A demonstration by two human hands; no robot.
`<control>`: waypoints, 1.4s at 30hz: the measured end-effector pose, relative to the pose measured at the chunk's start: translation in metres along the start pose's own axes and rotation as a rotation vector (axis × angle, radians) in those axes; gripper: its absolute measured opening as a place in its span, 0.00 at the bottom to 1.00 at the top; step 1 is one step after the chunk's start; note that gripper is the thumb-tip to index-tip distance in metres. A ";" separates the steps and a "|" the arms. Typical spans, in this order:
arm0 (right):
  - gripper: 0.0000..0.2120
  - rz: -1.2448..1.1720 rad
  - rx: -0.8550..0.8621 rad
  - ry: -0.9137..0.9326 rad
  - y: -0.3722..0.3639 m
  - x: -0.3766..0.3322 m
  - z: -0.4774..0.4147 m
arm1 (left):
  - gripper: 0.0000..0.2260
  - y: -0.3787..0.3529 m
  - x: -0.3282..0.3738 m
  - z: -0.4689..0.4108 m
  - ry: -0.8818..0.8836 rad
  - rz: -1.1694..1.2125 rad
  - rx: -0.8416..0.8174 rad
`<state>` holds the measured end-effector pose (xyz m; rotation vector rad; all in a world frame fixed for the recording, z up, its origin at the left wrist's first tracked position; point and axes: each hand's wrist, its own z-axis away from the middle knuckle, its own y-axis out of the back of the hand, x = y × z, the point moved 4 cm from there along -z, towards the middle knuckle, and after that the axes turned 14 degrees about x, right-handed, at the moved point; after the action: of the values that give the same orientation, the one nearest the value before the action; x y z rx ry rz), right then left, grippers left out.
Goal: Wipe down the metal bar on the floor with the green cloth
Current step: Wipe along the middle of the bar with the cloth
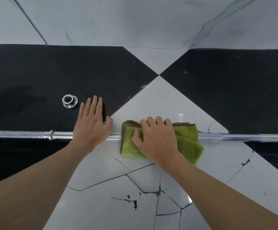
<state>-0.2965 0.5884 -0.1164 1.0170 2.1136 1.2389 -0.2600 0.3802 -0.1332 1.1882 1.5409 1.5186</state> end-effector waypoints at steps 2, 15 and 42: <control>0.18 -0.022 0.004 0.057 0.003 0.007 0.005 | 0.34 0.001 -0.001 0.005 0.010 -0.016 -0.016; 0.22 0.062 -0.110 -0.050 0.049 0.161 0.065 | 0.37 0.009 0.000 0.047 -0.004 -0.096 -0.011; 0.19 -0.079 -0.174 0.000 0.033 0.000 0.051 | 0.36 0.024 0.012 0.077 0.048 0.004 -0.070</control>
<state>-0.2486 0.6258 -0.1113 0.8497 1.9857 1.3558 -0.1904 0.4187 -0.1164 1.1231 1.5048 1.6010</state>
